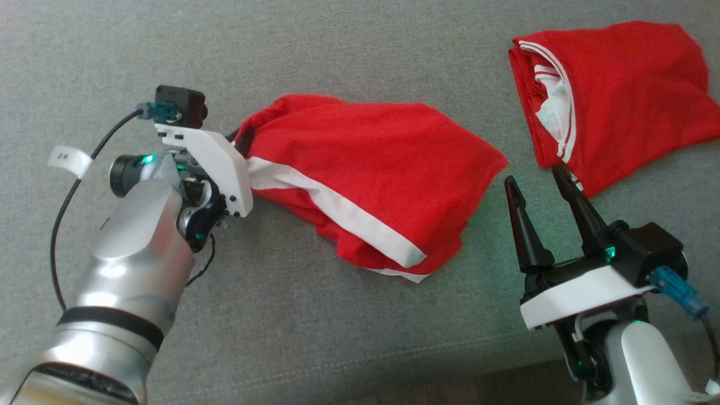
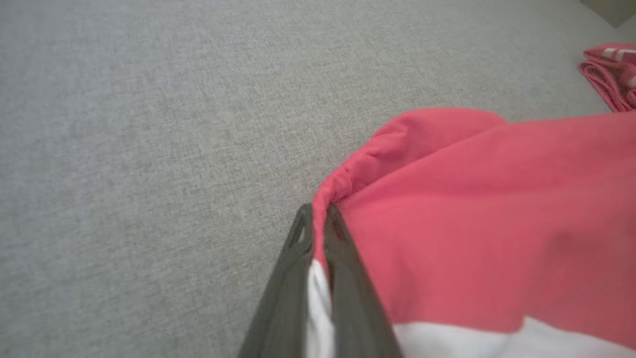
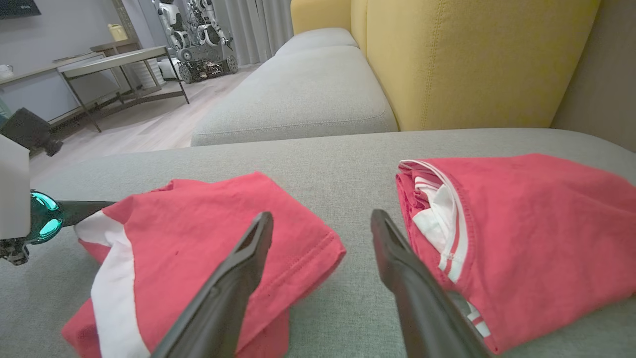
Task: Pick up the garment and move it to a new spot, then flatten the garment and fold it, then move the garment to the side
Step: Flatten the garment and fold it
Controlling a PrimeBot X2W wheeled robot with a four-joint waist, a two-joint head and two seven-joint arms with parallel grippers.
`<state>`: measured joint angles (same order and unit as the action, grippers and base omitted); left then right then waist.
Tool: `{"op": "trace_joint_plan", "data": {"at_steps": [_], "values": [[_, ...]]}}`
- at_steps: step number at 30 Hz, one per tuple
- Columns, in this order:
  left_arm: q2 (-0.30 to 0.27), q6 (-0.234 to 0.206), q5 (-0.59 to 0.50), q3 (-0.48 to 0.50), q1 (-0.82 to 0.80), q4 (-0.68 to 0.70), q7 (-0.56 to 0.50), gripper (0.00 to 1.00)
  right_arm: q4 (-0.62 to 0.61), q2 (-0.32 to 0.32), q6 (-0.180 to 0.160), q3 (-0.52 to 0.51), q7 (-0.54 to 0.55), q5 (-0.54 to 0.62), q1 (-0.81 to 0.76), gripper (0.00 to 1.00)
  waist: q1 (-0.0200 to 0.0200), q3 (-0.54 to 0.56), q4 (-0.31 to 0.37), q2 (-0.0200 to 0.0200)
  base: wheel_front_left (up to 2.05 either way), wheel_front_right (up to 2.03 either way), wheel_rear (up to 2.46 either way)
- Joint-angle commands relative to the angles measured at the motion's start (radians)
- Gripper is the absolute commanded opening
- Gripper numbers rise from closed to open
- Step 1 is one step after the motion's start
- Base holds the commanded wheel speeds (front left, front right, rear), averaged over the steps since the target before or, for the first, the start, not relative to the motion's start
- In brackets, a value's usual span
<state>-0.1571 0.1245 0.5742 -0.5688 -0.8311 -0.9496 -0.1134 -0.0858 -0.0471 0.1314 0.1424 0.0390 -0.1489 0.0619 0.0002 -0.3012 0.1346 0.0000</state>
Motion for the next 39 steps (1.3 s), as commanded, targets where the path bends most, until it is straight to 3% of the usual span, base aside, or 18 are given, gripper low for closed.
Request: {"op": "trace_joint_plan", "data": {"at_steps": [1,8,16,23,24,25,33,39], "values": [[-0.022,0.005,0.016,0.027,-0.049,0.012,0.014,0.00,-0.029,-0.003,-0.001,0.019,-0.011,-0.005,0.024,1.00,-0.0002,-0.001,-0.002,0.0000,0.00,0.00,0.00],[-0.023,0.000,0.085,0.069,0.005,0.001,0.138,0.00,-0.023,-0.003,-0.001,0.000,-0.012,-0.014,0.011,1.00,-0.0002,0.013,-0.032,0.0000,0.00,0.00,0.00],[-0.044,-0.070,0.129,0.132,0.169,0.083,0.277,0.00,-0.024,-0.003,-0.001,-0.032,0.001,-0.012,-0.003,1.00,-0.0002,0.035,-0.088,0.0000,0.00,0.00,0.00],[-0.072,-0.137,0.147,0.149,0.347,0.258,0.300,0.00,-0.026,-0.003,-0.001,-0.063,0.007,-0.009,-0.007,1.00,-0.0002,0.050,-0.117,0.0000,0.00,0.00,0.00],[-0.075,-0.146,0.147,0.148,0.368,0.283,0.296,0.28,-0.027,-0.003,-0.001,-0.065,0.008,-0.009,-0.007,1.00,-0.0002,0.052,-0.118,0.0000,0.00,0.00,0.00],[-0.079,-0.155,0.148,0.148,0.387,0.306,0.294,1.00,-0.027,-0.003,-0.001,-0.068,0.009,-0.009,-0.007,1.00,-0.0002,0.054,-0.119,0.0000,0.00,0.00,0.00],[-0.127,-0.243,0.081,0.163,0.500,0.517,0.355,1.00,-0.029,-0.003,-0.001,-0.076,0.009,0.005,-0.007,1.00,-0.0002,0.090,-0.121,0.0000,0.00,0.00,0.00],[-0.181,-0.336,-0.037,0.216,0.594,0.734,0.374,1.00,-0.033,-0.003,-0.001,-0.079,0.012,0.021,-0.018,1.00,-0.0002,0.136,-0.132,0.0000,0.00,0.00,0.00]]}}
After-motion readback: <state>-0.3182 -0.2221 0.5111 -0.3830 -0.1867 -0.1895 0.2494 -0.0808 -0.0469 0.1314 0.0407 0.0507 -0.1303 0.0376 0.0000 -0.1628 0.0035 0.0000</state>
